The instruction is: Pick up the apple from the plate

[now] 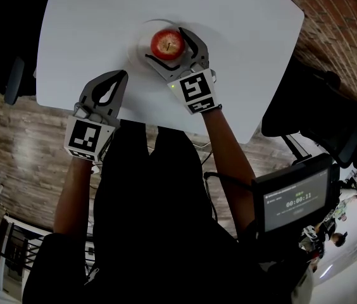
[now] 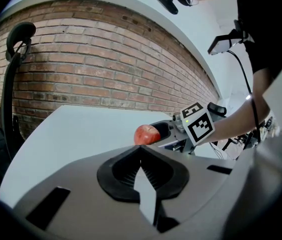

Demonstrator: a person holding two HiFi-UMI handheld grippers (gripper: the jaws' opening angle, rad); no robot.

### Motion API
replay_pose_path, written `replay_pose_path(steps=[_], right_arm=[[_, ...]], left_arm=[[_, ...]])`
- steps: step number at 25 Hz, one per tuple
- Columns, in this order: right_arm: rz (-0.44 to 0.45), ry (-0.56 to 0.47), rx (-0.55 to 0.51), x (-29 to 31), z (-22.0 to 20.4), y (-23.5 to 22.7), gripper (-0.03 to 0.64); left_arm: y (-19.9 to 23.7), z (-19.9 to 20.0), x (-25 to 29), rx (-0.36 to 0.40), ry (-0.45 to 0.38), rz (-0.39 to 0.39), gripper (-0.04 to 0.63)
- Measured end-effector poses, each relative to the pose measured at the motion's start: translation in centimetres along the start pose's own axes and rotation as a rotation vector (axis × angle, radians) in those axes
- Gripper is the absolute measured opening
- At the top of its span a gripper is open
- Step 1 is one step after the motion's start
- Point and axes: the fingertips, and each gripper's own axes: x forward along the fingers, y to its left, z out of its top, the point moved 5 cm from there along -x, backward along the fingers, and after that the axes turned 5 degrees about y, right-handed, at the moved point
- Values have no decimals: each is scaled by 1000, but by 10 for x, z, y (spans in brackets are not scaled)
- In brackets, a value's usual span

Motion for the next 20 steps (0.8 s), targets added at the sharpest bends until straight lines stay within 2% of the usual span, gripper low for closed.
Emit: replay_pose_path(steps=[11, 20], right_arm=[[-22, -1, -1, 0, 3, -3, 403], [-25, -42, 32, -10, 15, -3, 403]], left_arm=[[3, 1, -3, 1, 2, 5, 6], [1, 10, -7, 15, -16, 12, 6]])
